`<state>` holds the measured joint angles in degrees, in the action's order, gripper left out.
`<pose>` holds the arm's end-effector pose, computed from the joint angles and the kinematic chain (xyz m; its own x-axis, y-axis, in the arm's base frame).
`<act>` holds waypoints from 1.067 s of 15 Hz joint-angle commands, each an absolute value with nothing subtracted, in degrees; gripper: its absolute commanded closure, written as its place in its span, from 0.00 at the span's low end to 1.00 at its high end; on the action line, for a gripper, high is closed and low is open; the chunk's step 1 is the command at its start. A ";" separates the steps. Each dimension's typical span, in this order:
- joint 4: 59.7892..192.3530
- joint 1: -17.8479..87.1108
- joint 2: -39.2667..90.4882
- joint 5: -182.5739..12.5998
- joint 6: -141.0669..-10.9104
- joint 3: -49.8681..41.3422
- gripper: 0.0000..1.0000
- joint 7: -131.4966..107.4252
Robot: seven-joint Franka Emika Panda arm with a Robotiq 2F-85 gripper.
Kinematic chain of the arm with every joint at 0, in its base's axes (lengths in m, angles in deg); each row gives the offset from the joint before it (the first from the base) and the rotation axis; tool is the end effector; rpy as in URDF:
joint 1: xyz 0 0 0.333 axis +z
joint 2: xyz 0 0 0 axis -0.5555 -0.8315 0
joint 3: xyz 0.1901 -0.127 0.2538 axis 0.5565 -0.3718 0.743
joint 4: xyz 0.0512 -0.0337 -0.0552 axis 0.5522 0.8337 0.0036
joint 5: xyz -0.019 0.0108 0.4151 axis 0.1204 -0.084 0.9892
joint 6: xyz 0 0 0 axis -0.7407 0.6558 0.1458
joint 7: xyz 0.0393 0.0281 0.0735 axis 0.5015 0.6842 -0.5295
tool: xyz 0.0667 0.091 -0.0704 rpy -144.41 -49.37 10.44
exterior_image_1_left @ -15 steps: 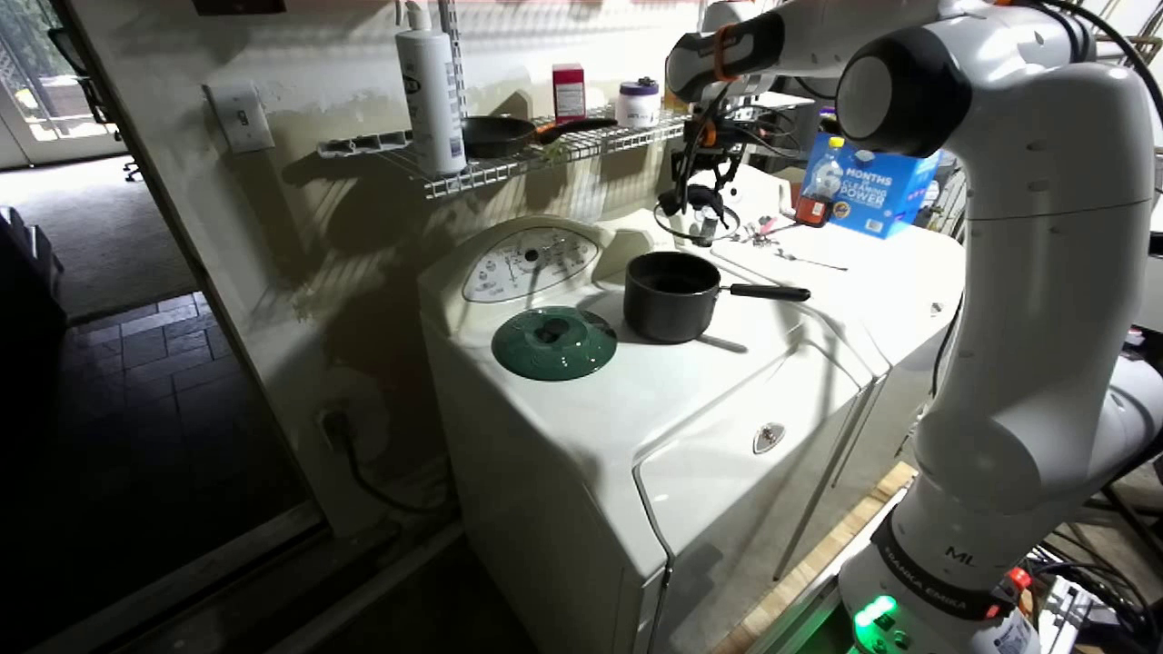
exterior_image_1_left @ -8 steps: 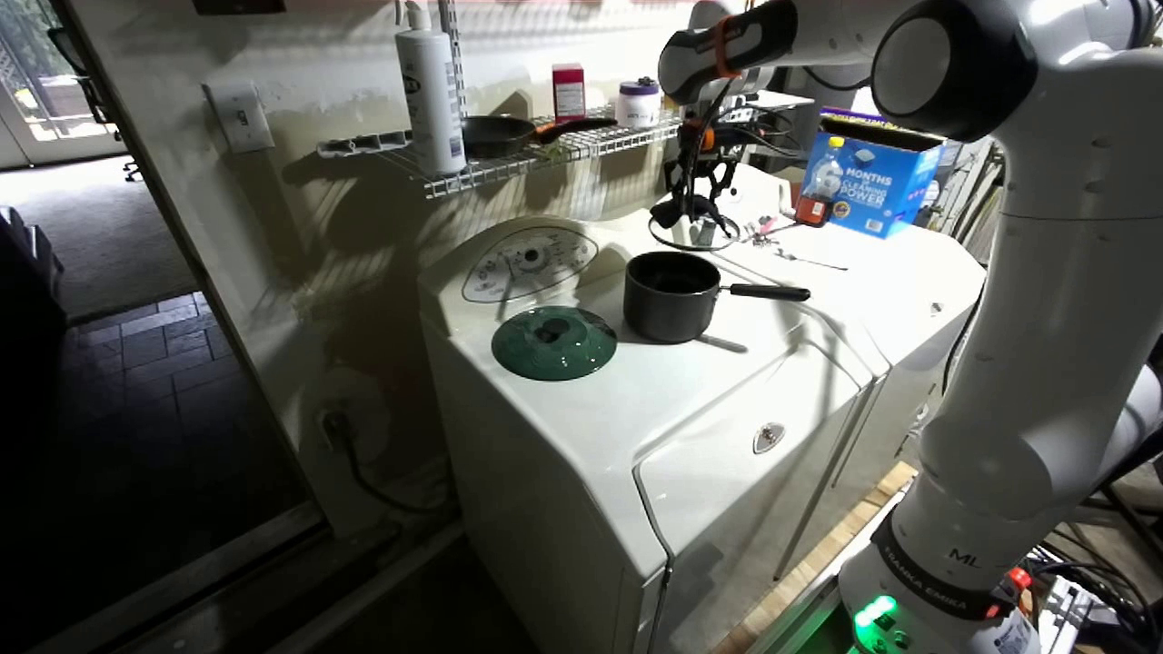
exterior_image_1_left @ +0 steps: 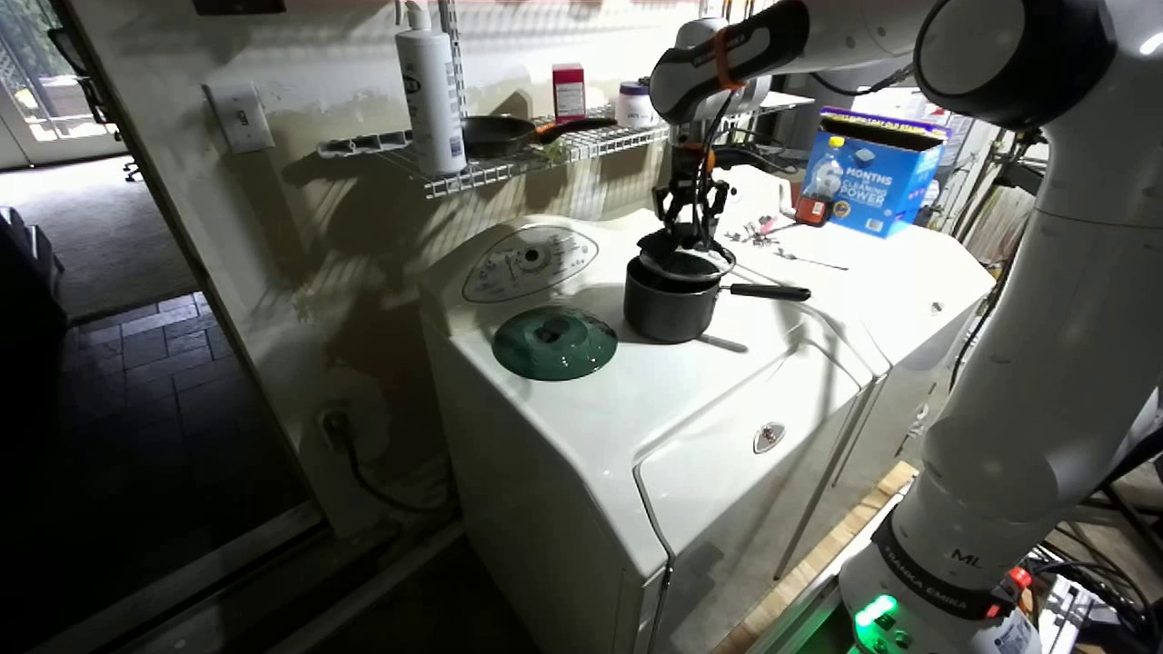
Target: Put the lid on the pot
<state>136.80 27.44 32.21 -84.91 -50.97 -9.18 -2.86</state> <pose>0.6043 -0.1646 0.4355 0.8828 -0.4680 -0.0401 -0.4638 -0.8820 0.0840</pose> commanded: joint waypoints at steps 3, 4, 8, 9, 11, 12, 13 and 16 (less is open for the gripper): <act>144.14 27.77 38.35 -85.92 -54.57 -7.81 0.59 -6.98; 144.78 27.77 38.70 -85.87 -55.35 -7.66 0.59 -7.52; 146.50 27.83 39.67 -85.59 -58.88 -7.24 0.59 -8.64; 146.75 27.89 39.81 -85.70 -59.34 -7.15 0.59 -8.60; 146.84 28.00 39.57 -85.88 -60.51 -7.01 0.59 -8.48; 146.93 28.03 39.44 -85.89 -61.16 -6.95 0.59 -8.43; 146.95 28.06 39.29 -85.88 -61.59 -6.86 0.59 -8.29; 147.34 28.17 39.06 -86.22 -62.61 -6.72 0.59 -8.19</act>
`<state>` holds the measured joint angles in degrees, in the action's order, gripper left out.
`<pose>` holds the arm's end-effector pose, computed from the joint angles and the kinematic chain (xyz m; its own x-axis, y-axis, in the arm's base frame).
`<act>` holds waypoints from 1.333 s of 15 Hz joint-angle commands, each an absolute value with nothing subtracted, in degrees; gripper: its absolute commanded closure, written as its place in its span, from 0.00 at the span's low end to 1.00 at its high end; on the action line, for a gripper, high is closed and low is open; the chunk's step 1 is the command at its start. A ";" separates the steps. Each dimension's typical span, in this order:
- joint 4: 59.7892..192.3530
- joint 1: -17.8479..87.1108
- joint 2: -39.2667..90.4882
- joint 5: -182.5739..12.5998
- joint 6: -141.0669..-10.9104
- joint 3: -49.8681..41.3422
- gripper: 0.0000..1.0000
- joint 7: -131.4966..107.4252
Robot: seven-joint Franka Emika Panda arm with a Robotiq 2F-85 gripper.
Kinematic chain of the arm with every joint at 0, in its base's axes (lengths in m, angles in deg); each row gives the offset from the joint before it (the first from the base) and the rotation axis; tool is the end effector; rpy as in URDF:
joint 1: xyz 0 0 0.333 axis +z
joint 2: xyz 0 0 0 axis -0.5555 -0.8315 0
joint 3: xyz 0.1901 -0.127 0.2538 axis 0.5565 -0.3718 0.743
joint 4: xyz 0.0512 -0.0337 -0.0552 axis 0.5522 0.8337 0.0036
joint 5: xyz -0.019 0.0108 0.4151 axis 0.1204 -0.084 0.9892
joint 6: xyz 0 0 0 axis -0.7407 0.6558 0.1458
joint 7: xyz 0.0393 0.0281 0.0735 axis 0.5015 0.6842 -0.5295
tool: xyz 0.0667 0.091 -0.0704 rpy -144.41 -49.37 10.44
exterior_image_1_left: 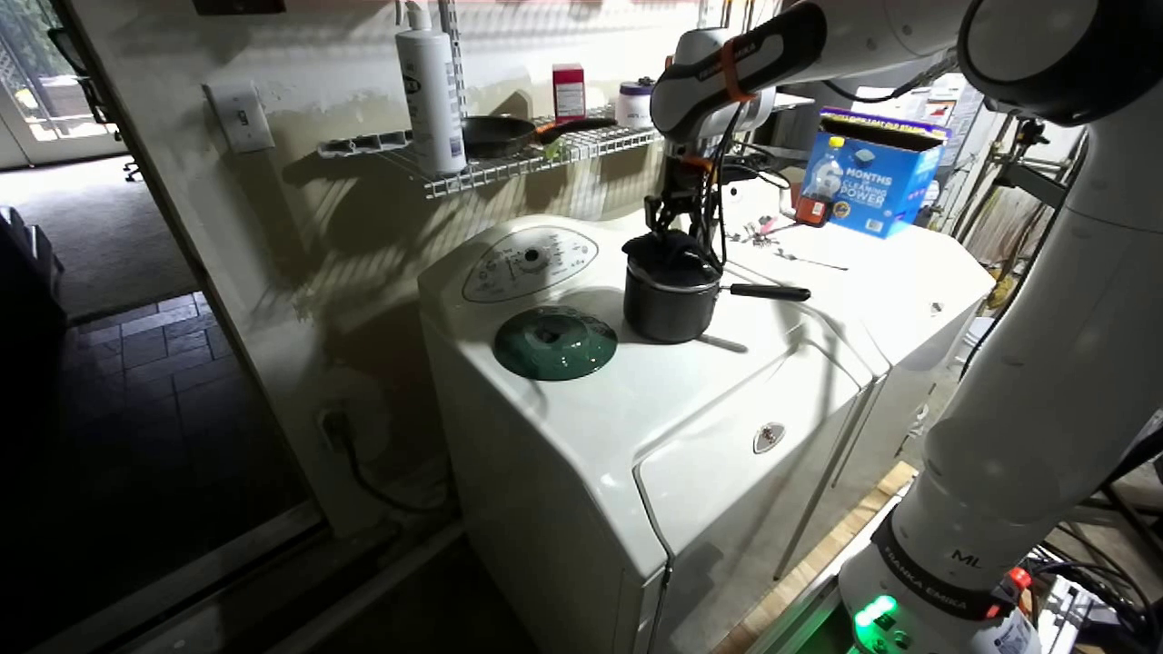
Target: Put the lid on the pot
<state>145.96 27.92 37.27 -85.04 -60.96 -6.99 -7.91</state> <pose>0.5893 -0.1334 0.4256 0.9402 -0.3368 0.0503 -0.3392 -0.9395 0.0489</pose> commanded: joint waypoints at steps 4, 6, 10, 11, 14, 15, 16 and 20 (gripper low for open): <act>147.29 28.24 38.71 -87.39 -63.58 -6.75 0.59 -7.70; 147.14 28.22 38.48 -87.51 -63.88 -6.75 0.59 -7.63; 147.21 28.25 38.23 -87.52 -63.25 -6.73 0.59 -7.73; 147.27 28.25 38.18 -87.56 -62.85 -6.73 0.59 -7.82; 147.55 28.26 37.93 -87.55 -62.64 -6.73 0.59 -7.69; 147.63 28.25 37.84 -87.47 -62.77 -6.72 0.59 -7.64; 147.72 28.25 37.78 -87.56 -62.80 -6.73 0.59 -7.58; 147.88 28.27 37.84 -87.79 -63.03 -6.75 0.02 -7.20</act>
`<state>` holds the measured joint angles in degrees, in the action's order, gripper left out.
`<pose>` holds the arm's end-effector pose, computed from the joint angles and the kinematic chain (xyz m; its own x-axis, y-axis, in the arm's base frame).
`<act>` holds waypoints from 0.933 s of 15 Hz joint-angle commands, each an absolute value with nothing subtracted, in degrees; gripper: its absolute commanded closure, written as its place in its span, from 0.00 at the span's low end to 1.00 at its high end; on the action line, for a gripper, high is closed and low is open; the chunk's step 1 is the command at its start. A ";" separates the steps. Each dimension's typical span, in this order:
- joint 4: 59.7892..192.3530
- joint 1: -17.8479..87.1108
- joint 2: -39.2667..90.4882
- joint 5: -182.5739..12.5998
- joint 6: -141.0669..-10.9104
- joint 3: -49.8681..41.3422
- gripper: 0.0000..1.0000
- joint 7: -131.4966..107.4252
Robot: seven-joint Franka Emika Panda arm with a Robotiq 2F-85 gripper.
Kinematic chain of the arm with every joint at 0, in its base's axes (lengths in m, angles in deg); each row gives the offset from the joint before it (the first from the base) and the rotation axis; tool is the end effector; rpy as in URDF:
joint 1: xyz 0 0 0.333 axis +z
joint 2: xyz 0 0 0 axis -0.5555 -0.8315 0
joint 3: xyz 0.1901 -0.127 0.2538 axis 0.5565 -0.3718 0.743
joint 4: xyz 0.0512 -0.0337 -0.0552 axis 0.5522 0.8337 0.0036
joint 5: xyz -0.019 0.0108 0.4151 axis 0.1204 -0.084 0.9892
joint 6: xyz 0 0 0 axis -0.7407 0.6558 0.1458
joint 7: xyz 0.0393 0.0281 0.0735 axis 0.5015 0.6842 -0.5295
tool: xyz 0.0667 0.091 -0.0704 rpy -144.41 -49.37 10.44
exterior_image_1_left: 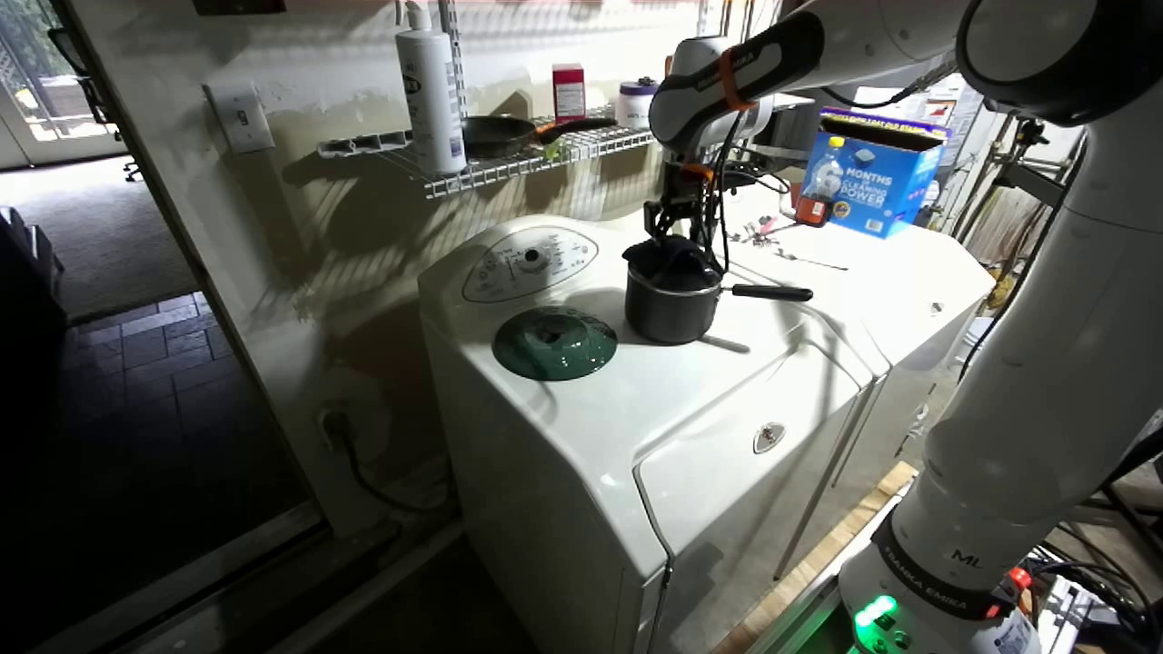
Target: Put the lid on the pot
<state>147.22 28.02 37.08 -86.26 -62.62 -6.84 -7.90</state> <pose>0.5883 -0.1318 0.4155 0.9454 -0.3210 0.0559 -0.3243 -0.9436 0.0664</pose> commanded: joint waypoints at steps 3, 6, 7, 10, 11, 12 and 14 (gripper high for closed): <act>148.25 28.25 38.56 -88.00 -63.28 -6.76 0.00 -7.35; 148.72 28.22 39.58 -88.39 -63.37 -6.75 0.00 -7.57; 148.90 28.21 40.02 -88.52 -63.39 -6.74 0.00 -7.61; 149.42 28.14 41.79 -88.22 -63.18 -6.68 0.00 -8.01; 149.59 28.12 42.48 -88.06 -63.15 -6.65 0.00 -8.11; 149.72 28.10 43.38 -87.90 -62.99 -6.61 0.00 -8.33; 149.70 28.10 45.00 -87.46 -62.20 -6.51 0.00 -8.64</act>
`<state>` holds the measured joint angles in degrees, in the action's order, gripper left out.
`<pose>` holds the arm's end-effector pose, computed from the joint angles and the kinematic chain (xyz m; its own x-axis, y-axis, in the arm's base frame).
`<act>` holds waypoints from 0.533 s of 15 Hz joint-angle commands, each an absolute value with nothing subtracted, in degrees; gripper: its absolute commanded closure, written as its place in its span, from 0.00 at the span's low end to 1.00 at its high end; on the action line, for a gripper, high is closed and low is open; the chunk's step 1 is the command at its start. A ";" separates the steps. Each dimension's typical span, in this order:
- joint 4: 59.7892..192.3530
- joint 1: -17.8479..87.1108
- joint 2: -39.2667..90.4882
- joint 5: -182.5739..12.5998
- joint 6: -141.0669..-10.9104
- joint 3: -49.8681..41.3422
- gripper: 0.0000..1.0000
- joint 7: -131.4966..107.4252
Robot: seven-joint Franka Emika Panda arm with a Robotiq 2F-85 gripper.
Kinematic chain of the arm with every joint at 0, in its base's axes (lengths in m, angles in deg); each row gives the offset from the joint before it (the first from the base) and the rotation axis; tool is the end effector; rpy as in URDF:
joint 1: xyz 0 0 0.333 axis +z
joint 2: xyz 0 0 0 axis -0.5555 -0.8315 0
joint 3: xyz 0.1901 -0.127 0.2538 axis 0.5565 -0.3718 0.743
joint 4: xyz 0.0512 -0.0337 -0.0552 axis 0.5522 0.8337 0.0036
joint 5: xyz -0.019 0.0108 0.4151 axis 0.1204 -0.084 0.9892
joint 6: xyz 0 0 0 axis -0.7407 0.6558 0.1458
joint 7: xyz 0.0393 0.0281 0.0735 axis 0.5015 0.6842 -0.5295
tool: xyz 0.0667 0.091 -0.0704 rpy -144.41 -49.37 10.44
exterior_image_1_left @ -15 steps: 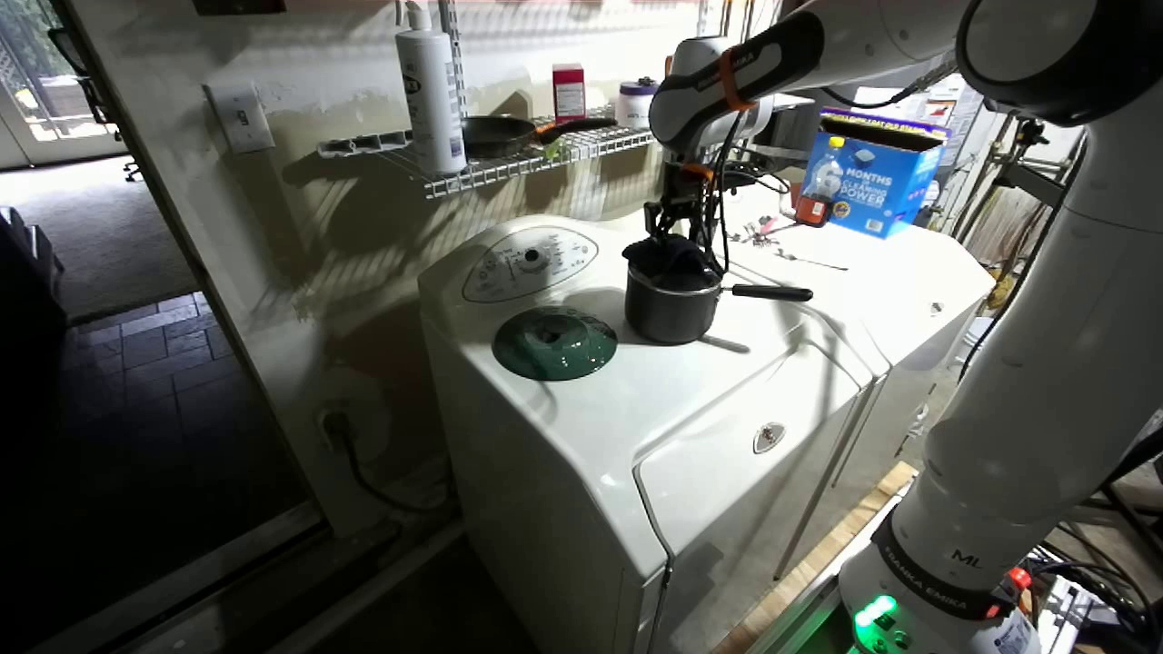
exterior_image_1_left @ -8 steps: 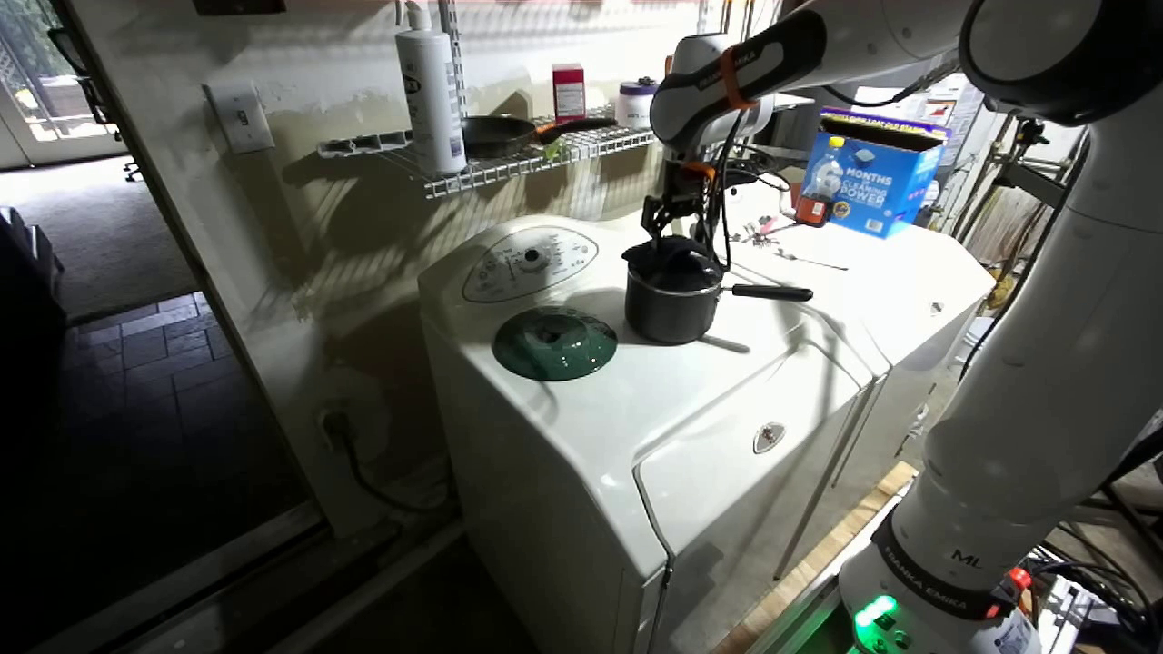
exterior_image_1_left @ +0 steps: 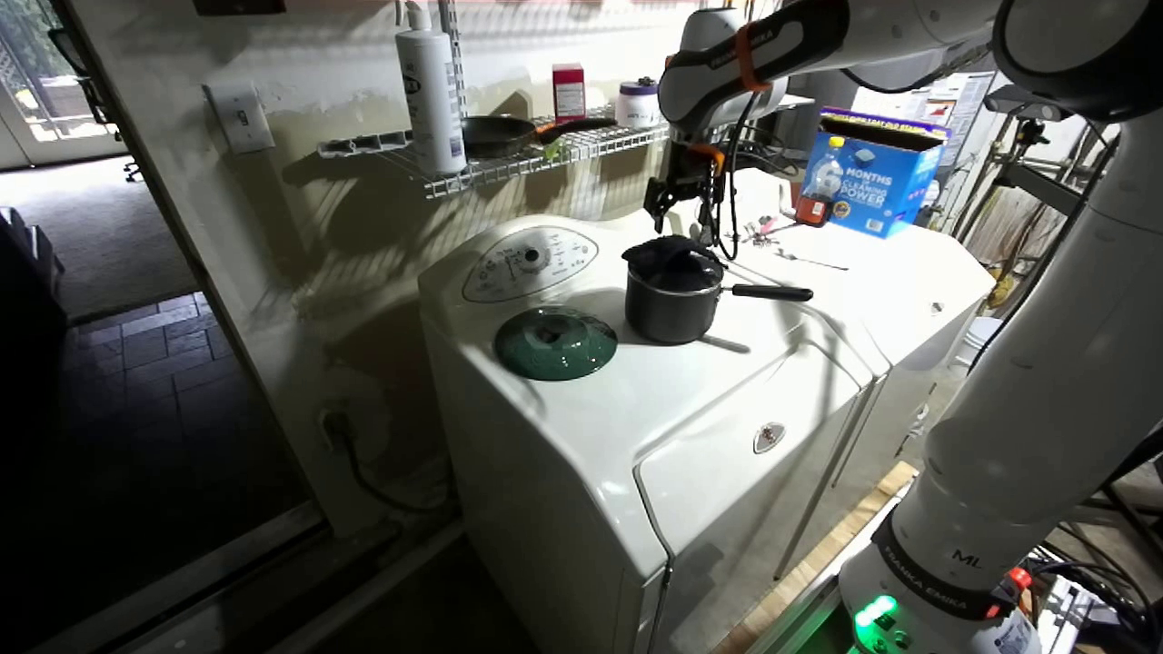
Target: Put the lid on the pot
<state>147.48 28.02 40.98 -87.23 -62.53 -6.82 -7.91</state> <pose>0.5800 -0.1318 0.4537 0.9429 -0.3117 0.1176 -0.3206 -0.9449 0.0667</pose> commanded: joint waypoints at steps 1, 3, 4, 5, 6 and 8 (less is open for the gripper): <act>149.67 28.11 45.93 -87.50 -61.56 -6.44 0.00 -8.86; 149.70 28.16 47.73 -87.01 -61.48 -6.25 0.00 -9.01; 149.55 28.17 48.40 -86.87 -61.25 -6.16 0.00 -9.14; 149.61 28.21 49.33 -86.79 -61.09 -6.00 0.00 -9.11; 149.64 28.23 50.09 -86.76 -61.07 -5.85 0.00 -9.05; 149.66 28.23 51.45 -86.73 -60.86 -5.56 0.00 -8.87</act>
